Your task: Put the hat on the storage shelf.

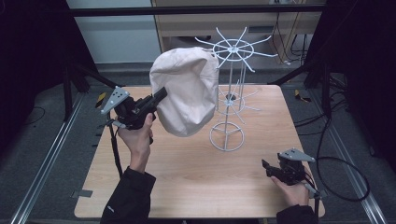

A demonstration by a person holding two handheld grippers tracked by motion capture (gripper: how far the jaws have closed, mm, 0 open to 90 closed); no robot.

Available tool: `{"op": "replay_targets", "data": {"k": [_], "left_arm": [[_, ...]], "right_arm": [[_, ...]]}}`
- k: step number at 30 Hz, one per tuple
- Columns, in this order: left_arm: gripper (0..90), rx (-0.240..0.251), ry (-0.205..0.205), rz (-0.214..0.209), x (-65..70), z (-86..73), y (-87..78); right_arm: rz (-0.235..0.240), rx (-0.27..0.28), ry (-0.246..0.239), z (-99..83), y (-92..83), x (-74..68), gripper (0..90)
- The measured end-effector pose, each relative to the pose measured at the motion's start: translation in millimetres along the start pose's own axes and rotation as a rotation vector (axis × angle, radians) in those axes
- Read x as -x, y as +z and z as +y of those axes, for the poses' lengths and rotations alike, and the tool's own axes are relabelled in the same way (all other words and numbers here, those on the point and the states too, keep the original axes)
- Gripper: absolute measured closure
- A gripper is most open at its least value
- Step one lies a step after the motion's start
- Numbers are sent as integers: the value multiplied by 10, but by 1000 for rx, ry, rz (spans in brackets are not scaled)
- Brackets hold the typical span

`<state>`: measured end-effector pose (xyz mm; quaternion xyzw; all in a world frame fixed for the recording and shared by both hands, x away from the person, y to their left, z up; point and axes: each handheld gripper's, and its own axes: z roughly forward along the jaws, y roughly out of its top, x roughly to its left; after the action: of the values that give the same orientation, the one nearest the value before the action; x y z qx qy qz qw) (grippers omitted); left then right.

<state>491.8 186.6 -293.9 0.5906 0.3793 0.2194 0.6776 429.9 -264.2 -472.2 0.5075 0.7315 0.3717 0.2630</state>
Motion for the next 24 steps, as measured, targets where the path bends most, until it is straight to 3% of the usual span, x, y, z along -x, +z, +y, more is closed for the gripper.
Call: {"op": "replay_targets", "data": {"k": [24], "left_arm": [[867, -107, 64, -12, 66, -209, 207]], "right_arm": [[3, -2, 2, -2, 7, -6, 316]]}}
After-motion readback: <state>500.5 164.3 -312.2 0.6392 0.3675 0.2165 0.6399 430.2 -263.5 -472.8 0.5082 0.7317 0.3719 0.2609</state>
